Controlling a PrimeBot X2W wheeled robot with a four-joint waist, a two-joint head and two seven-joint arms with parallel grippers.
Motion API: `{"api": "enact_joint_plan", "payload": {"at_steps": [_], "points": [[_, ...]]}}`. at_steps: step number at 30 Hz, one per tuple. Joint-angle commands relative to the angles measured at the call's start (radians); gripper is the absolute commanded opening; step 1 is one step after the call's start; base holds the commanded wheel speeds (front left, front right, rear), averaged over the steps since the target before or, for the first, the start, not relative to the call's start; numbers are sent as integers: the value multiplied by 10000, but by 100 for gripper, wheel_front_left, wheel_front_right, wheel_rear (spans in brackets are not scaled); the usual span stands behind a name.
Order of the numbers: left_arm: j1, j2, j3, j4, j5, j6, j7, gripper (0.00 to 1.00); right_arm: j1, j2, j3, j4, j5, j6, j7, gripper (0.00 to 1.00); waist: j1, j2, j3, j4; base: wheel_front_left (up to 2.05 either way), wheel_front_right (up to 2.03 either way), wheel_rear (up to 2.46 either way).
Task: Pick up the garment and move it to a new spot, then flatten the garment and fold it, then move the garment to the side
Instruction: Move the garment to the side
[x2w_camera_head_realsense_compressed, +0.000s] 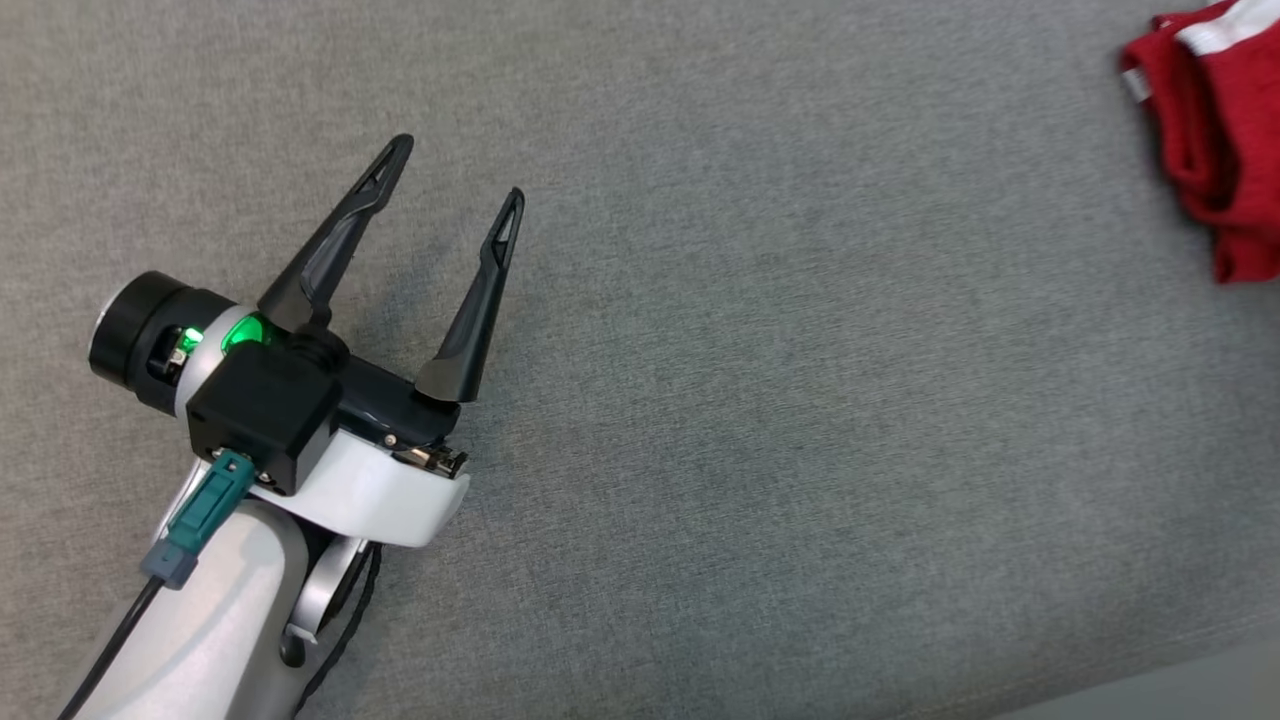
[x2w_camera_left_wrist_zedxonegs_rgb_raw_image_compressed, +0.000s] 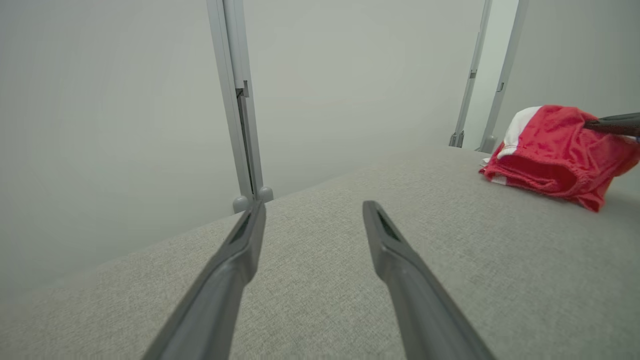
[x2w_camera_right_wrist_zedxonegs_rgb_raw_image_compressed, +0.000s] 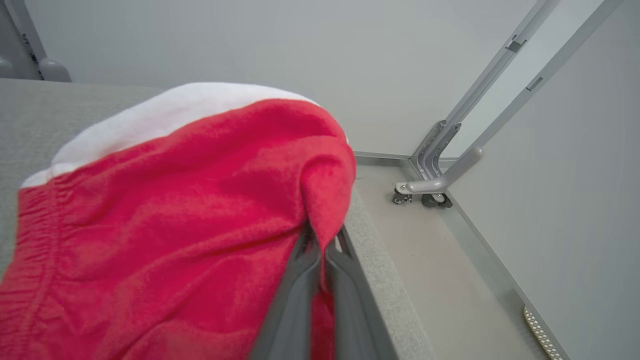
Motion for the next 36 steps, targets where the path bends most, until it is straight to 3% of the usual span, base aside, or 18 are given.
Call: {"api": "enact_joint_plan", "payload": {"at_steps": [1,7,8,10,11,12,18,23,30,36], "points": [[-217,105,37,-88,82,-35,36,100,-277,-72,-135,147,-93,-2,-117,0,0,0,390,147,0,0,0],[-438,273,31,-297,176,-83,200,100,-1022,-41,-579,906,-256,-2,-363,0,0,0,886,223,0,0,0],[-470,291,31,-311,187,-67,207,100,-1116,-23,-578,953,-323,-2,-452,11,0,0,923,226,0,0,0],[-496,305,15,-322,176,-57,219,100,-1204,22,-663,1136,-483,-2,-573,44,0,0,967,224,0,0,0],[-498,308,11,-312,180,-42,221,100,-1243,48,-779,1250,-559,-2,-649,76,0,0,970,211,0,0,0],[-501,313,6,-293,183,-28,211,100,-1268,71,-886,1391,-698,-2,-691,100,0,0,958,197,0,0,0],[-160,298,-10,-62,54,88,93,100,-788,629,-1882,1913,-1080,-2,-1020,100,0,0,448,-43,0,0,0],[286,229,60,218,-170,233,-97,100,-4,1270,-2420,1348,-1043,-2,-1117,100,0,0,-242,-188,0,0,0],[1294,64,336,636,-599,686,-455,100,1816,2542,-2479,-873,-1048,-2,-1131,100,0,0,-1392,-63,0,0,0],[2132,-97,732,1003,-1039,1096,-815,100,3386,3585,-2187,-3030,-1410,-1,-1086,100,0,0,-2223,456,0,0,0]]}}
